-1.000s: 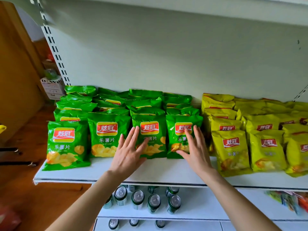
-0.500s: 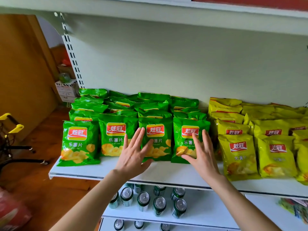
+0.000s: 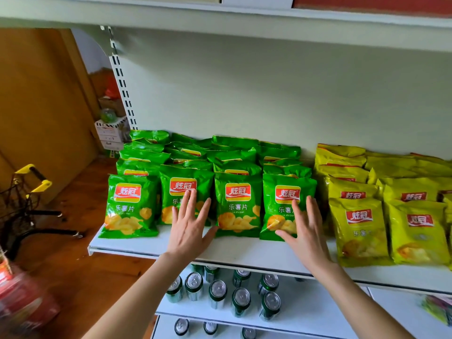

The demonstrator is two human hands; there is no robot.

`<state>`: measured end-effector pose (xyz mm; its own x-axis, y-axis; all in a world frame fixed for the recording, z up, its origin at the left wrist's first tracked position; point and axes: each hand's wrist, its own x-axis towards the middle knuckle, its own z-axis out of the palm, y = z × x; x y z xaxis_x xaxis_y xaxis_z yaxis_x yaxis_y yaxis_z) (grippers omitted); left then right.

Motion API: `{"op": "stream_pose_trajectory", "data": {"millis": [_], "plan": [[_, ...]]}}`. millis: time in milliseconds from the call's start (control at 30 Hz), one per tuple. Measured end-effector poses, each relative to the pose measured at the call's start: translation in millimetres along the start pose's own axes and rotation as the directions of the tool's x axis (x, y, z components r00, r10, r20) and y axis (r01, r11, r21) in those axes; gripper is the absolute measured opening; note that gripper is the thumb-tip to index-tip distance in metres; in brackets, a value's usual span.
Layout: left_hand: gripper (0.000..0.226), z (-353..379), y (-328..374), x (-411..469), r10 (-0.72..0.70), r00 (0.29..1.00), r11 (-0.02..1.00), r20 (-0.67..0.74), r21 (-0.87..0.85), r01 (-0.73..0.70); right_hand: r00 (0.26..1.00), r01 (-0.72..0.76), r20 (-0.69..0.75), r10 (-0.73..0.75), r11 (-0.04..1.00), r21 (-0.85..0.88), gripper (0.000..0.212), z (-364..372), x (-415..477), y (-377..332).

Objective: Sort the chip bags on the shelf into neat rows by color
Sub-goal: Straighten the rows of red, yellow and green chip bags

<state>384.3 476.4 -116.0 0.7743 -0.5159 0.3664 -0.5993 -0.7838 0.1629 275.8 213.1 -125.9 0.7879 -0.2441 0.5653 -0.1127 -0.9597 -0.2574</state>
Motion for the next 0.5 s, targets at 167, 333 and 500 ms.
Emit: {"op": "stream_pose_trajectory", "data": {"millis": [167,333,500], "plan": [[0.061,-2.6,-2.1,-3.1,0.01,1.0,1.0,-0.021,0.026,-0.009,1.0,0.007,-0.013,-0.007,1.0,-0.025,0.101,-1.9,-0.7,0.7],[0.057,-6.9,-6.5,-9.4,0.019,0.999,1.0,-0.051,0.014,-0.018,1.0,-0.004,0.01,0.004,1.0,-0.007,0.095,-2.7,-1.6,0.7],[0.072,-15.0,-36.0,-32.4,-0.124,0.97,0.989,-0.209,0.048,0.137,1.0,-0.012,-0.026,0.012,1.0,0.02,0.085,-7.0,-8.4,-3.0]]}}
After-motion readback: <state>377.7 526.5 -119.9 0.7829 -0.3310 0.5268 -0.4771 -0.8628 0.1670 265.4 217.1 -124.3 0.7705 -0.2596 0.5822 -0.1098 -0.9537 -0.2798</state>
